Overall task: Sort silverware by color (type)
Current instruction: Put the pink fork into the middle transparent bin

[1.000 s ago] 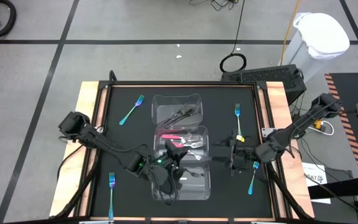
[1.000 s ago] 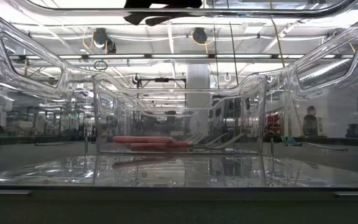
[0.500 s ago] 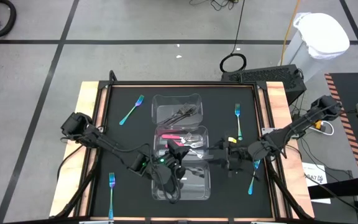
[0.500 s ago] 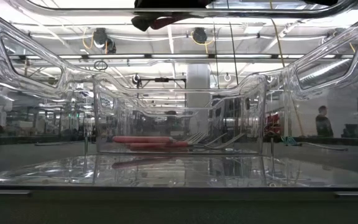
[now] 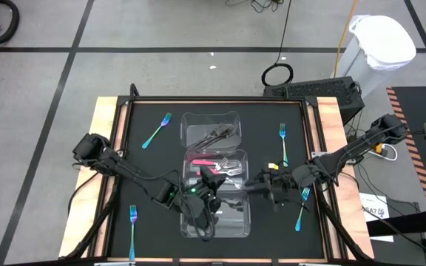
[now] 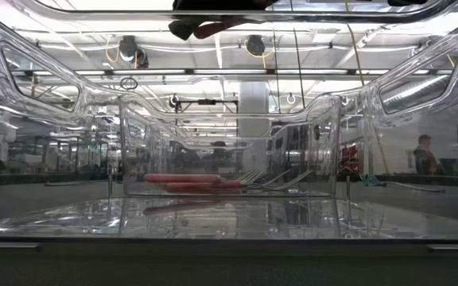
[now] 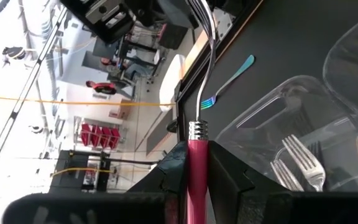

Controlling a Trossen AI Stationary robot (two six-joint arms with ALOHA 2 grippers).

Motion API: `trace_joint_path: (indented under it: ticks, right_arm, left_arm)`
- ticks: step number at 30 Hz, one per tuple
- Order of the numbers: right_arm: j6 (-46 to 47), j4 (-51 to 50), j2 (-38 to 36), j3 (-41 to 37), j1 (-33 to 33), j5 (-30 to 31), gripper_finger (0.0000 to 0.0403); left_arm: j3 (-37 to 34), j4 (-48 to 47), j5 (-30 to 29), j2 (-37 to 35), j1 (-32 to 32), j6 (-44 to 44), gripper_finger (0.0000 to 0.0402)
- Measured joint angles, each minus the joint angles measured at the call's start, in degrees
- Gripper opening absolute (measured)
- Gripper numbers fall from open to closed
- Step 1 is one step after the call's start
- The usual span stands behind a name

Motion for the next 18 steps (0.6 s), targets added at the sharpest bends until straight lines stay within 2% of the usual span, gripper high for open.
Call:
trace_joint_path:
  ticks: [6,11,18]
  right_arm:
    - [0.07,0.62,0.0,-0.01,-0.09,-0.3,0.0106]
    - [0.11,1.33,0.0,-0.02,-0.09,-2.8,0.0091]
    - [0.26,0.98,-0.02,-0.02,-0.09,-2.82,0.006]
  left_arm:
    - [0.0,0.28,2.34,0.53,0.88,-1.41,0.0047]
    - [-0.02,-0.74,2.69,1.6,1.97,-1.41,0.0047]
    - [-0.02,-0.08,2.81,1.6,2.01,-1.05,0.0047]
